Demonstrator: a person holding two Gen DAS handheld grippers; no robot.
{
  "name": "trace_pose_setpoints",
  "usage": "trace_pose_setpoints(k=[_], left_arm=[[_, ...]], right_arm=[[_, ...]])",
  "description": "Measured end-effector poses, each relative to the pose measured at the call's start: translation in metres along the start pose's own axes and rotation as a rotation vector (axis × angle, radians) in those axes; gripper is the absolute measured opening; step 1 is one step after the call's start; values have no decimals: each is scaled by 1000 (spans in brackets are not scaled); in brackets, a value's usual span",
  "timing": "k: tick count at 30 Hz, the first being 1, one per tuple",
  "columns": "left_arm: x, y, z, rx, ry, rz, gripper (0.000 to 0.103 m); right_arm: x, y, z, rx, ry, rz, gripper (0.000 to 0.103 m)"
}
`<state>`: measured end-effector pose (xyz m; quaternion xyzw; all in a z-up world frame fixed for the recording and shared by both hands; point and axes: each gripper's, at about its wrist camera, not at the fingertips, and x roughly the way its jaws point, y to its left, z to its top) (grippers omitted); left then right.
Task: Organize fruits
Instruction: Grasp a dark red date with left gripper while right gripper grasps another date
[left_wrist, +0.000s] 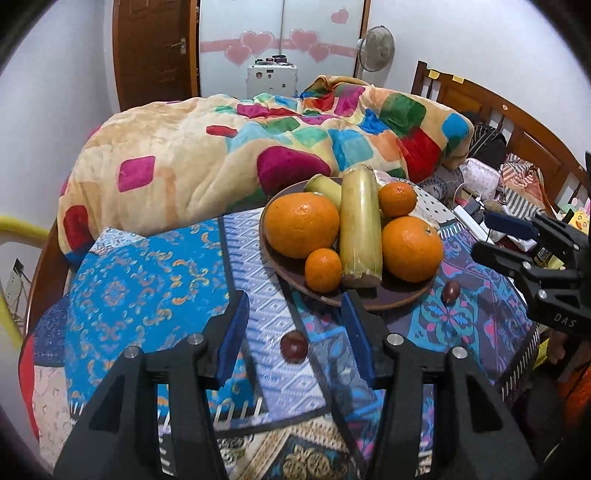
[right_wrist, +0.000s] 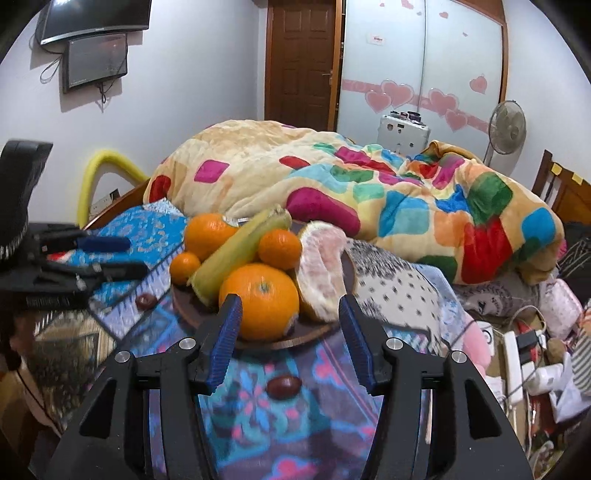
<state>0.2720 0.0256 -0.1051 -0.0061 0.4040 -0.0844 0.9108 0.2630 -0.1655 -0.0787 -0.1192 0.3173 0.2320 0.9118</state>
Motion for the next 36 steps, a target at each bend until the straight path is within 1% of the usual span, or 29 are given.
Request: trace_pose_setpoints(k=[7, 12, 15, 18, 22, 26, 30, 32, 33, 35, 36], left_arm=[[2, 7, -18, -13, 45, 3, 52], [16, 8, -31, -3, 100, 3, 52], [24, 7, -37, 5, 117, -19, 51], [29, 4, -38, 17, 126, -30, 47], [35, 0, -35, 49, 132, -21, 37], [39, -1, -32, 60, 119, 2, 27], [41, -2, -32, 69, 106, 1, 22], [40, -3, -33, 76, 103, 1, 16], [40, -4, -33, 84, 99, 7, 16], [39, -6, -33, 91, 95, 9, 15], [40, -6, -33, 91, 94, 7, 15]], right_arm=[[-2, -4, -22, -2, 47, 2, 51], [6, -4, -34, -6, 86, 13, 51], [15, -4, -40, -14, 116, 18, 51], [20, -3, -45, -21, 134, 24, 51], [27, -3, -44, -29, 149, 37, 51], [35, -2, -44, -32, 166, 45, 51], [37, -4, -43, -23, 174, 59, 50], [40, -5, -42, -15, 184, 74, 44], [40, -5, -43, -14, 185, 80, 42], [40, -4, -43, -14, 182, 80, 34], [40, -4, -43, -16, 181, 79, 33]])
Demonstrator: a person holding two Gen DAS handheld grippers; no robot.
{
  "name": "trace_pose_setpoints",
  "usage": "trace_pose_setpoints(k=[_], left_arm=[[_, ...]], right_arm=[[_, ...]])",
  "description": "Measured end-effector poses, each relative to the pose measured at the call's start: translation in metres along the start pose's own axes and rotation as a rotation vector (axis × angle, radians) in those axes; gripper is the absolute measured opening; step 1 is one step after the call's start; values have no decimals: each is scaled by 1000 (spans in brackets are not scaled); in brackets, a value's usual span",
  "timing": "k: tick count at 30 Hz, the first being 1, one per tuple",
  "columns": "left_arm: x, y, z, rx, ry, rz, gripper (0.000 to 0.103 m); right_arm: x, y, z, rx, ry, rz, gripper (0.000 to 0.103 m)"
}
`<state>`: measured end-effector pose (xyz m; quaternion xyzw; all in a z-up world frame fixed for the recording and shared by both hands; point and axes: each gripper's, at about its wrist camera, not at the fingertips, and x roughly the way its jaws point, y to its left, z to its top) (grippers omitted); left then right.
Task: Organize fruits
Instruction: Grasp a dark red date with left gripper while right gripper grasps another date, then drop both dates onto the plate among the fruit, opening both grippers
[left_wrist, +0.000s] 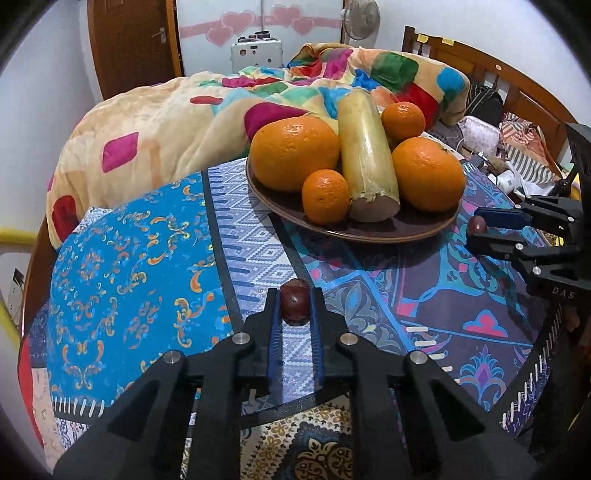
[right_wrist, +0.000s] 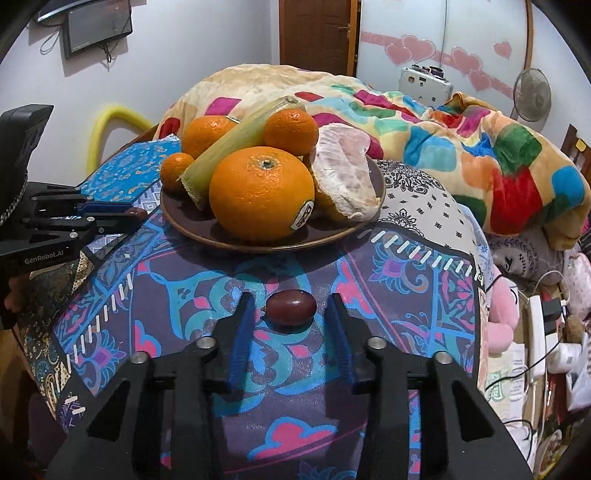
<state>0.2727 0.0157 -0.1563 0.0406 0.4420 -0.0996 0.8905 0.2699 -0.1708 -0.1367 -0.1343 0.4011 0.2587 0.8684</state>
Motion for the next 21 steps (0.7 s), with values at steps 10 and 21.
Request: trace_pose_setpoints(k=[10, 21], left_arm=[[-12, 8, -1, -49, -23, -12, 11], [-37, 1, 23, -42, -113, -36, 11]], right_arm=[[-8, -3, -1, 22, -36, 0, 25], [-40, -4, 16, 33, -155, -6, 25]])
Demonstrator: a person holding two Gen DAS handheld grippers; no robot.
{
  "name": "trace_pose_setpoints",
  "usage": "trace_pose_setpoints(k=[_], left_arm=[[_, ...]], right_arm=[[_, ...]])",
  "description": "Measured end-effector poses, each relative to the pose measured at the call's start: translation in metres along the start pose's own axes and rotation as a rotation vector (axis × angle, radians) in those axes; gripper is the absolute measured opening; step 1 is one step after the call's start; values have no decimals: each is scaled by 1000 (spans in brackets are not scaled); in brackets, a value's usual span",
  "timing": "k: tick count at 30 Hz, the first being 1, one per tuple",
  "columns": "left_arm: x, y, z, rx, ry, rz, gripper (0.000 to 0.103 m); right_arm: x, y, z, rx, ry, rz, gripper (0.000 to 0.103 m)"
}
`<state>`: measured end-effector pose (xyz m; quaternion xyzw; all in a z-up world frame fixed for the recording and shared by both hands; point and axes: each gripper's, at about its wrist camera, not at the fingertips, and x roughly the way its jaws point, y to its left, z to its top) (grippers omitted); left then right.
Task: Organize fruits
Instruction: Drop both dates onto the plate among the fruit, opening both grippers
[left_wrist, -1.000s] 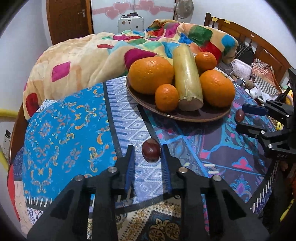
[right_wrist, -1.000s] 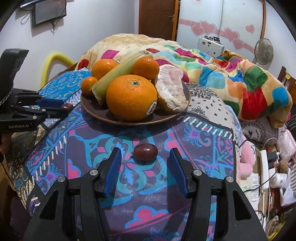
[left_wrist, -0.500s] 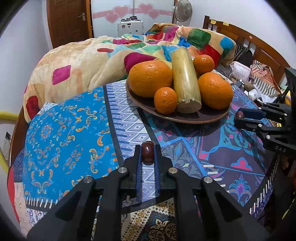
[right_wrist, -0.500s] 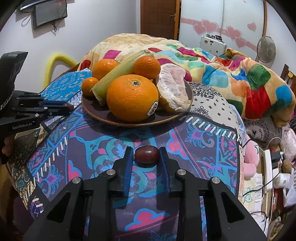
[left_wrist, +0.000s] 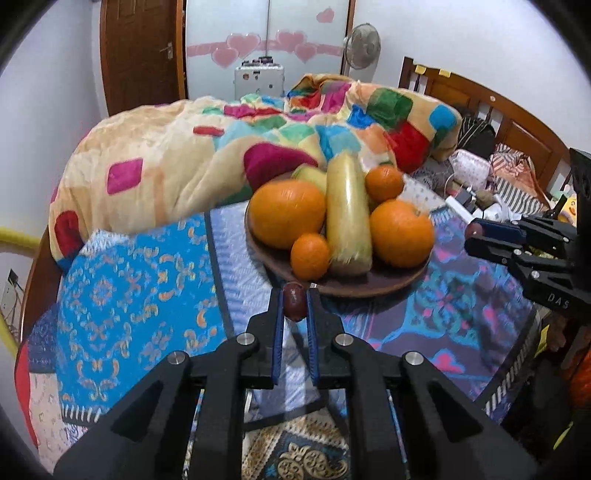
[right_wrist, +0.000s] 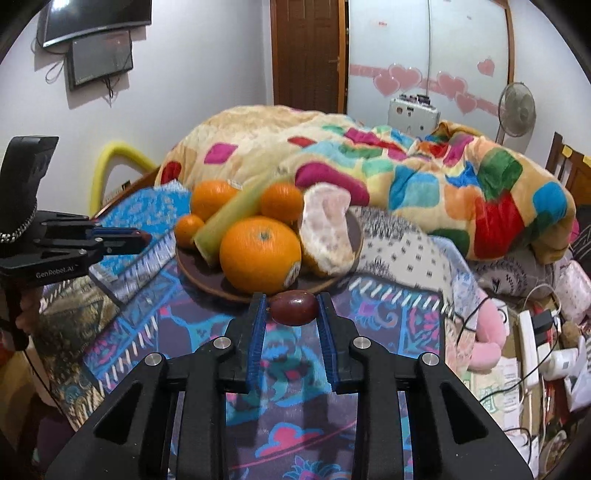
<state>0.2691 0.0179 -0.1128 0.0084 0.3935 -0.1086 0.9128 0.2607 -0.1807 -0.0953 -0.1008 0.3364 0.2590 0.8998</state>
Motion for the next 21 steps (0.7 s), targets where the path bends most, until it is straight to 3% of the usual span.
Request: trace_pose_setpoints(k=[13, 21], left_arm=[[13, -18, 42, 23, -47, -24, 11], [31, -24, 47, 35, -29, -17, 11]], right_arm=[[18, 2, 33, -20, -54, -14, 25], [35, 1, 40, -4, -35, -10, 25]])
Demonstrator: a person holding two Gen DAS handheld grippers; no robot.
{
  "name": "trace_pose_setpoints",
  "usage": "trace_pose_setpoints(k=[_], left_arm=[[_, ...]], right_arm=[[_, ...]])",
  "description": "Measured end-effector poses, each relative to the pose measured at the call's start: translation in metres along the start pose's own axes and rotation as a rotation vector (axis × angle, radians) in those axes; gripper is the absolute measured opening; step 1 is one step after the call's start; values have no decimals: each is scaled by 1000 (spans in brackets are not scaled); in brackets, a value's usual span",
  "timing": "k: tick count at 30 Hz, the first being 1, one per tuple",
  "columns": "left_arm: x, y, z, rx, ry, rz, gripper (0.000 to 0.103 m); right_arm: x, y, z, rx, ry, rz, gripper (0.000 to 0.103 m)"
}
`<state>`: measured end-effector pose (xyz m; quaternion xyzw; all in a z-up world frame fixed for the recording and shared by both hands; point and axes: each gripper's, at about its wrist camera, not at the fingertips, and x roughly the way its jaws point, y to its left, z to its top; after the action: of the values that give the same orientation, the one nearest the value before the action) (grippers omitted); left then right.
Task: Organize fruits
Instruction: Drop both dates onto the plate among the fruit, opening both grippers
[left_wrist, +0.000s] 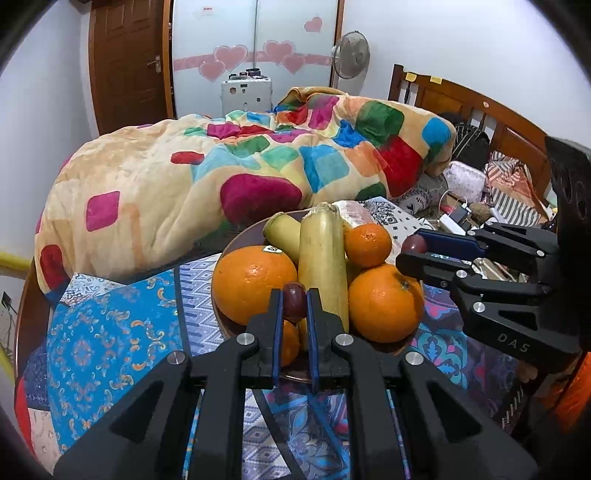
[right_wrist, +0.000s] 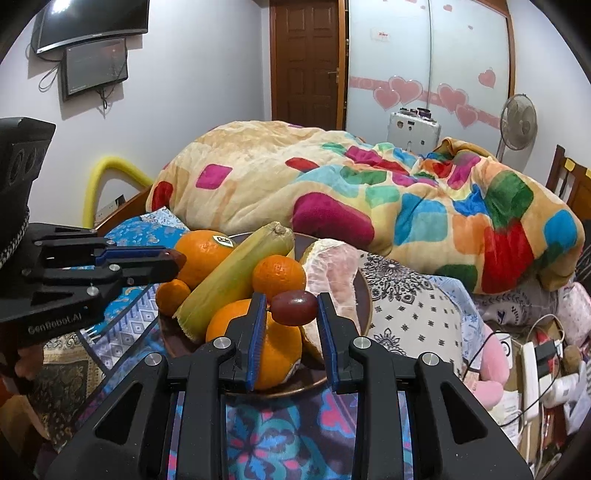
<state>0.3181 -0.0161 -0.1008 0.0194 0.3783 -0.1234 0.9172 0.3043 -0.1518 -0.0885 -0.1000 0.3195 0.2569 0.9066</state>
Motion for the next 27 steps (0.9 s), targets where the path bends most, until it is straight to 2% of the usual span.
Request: trace_pose_setpoints(k=[12, 18, 21, 23, 24, 27], left_arm=[[13, -5, -7, 17, 23, 21, 11], [12, -2, -8, 7, 27, 18, 16], [10, -2, -9, 3, 22, 13, 27], [8, -3, -10, -1, 16, 9, 48], [7, -4, -11, 0, 14, 14, 52], [6, -7, -14, 17, 15, 28, 55]], right_arm=[[2, -6, -4, 10, 5, -8, 25], [11, -13, -1, 46, 15, 10, 26], [13, -13, -2, 50, 20, 5, 26], [13, -13, -1, 51, 25, 7, 26], [13, -14, -1, 51, 27, 6, 26], [13, -17, -1, 60, 28, -10, 37]])
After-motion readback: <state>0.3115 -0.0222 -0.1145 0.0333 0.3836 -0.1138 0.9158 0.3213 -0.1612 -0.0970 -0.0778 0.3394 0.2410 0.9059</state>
